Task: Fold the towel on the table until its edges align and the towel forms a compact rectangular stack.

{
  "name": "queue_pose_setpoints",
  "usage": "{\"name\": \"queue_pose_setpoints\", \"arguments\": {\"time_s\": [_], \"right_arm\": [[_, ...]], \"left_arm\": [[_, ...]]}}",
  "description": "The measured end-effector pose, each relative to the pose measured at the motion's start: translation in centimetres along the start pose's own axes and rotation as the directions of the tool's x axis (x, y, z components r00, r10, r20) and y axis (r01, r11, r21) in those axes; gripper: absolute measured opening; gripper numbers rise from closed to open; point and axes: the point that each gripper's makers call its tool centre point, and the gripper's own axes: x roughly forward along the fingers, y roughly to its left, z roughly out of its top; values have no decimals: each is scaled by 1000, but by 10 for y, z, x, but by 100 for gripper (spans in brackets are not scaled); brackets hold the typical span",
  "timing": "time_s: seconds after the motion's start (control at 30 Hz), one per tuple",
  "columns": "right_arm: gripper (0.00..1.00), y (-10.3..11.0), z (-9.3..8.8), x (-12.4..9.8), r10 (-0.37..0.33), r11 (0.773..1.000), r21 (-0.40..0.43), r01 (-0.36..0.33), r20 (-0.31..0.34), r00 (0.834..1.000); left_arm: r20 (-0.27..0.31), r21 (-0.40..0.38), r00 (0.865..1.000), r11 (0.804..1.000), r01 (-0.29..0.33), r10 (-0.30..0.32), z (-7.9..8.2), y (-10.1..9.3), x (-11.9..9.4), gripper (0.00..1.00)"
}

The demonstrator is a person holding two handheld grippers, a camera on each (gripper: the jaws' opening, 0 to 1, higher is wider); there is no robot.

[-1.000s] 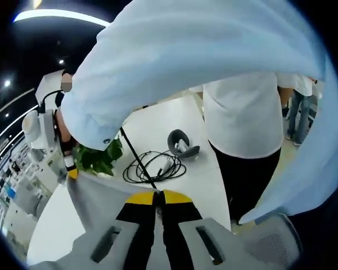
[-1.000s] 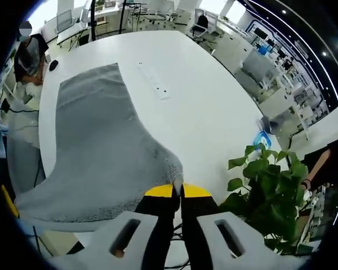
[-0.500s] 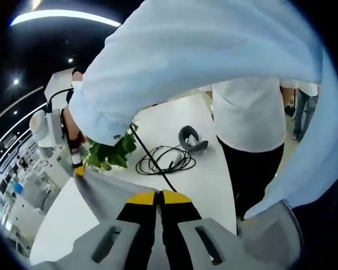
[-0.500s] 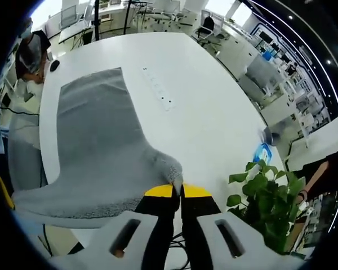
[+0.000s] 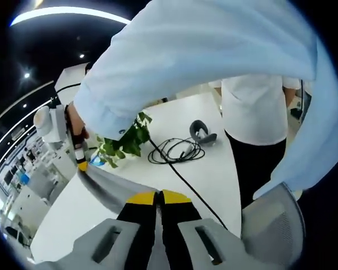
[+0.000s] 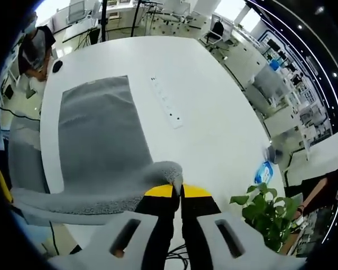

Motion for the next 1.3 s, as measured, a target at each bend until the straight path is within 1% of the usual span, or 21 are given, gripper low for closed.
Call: {"name": "queue_pose_setpoints", "arguments": {"time_s": [0.07,0.17,0.2,0.27,0.4,0.43,0.5,0.53,0.67,0.7,0.73,0.83,0.93,1.0,1.1,1.2,1.3], "right_arm": [[1,9,12,1,4,1000,-7,-4,4,1000],[1,7,27,6,10,1000,-18,-10,7,1000],[1,7,35,9,12,1000,-25,-12,8,1000],[1,16,45,9,16,999,-31,-16,12,1000],[1,13,70,18,23,999,-49,-22,15,1000],[1,19,76,18,24,998,-52,-24,16,1000],[1,28,86,18,30,998,-60,-28,19,999],[1,30,88,19,30,998,-62,-29,18,999],[1,34,106,25,38,996,-79,-37,15,999],[1,39,110,26,41,996,-84,-40,13,999],[1,43,113,27,43,995,-90,-42,12,999],[1,44,122,35,50,994,-98,-48,9,999],[1,48,130,46,62,993,-104,-61,6,998],[1,50,138,58,75,990,-117,-75,0,997],[1,61,147,69,91,987,-130,-90,-2,996],[1,66,155,79,104,984,-143,-104,-5,995],[1,76,163,90,121,980,-157,-121,-8,993]], "left_arm": [[-5,-3,1000,1000,-11,11,-6,7,-9,3],[-12,-5,1000,1000,-26,26,-14,16,-21,3],[-13,-8,999,999,-35,35,-17,21,-26,3],[-14,-9,999,999,-45,45,-21,27,-34,3],[-22,-24,997,997,-71,70,-34,41,-52,3],[-23,-25,997,997,-76,75,-37,43,-55,3],[-29,-35,996,996,-87,86,-43,48,-63,3],[-31,-37,995,995,-92,91,-46,50,-66,3],[-36,-54,993,992,-112,110,-58,59,-80,3],[-37,-60,993,992,-113,111,-61,61,-83,3],[-38,-67,993,991,-117,115,-64,62,-85,3],[-48,-84,991,989,-125,121,-76,65,-91,3],[-59,-99,990,986,-131,126,-88,68,-95,3],[-67,-115,989,984,-136,129,-97,69,-97,3],[-79,-129,988,982,-142,132,-109,70,-99,3],[-87,-149,987,978,-148,136,-118,70,-101,3],[-94,-161,986,975,-153,139,-126,71,-102,3]]}}
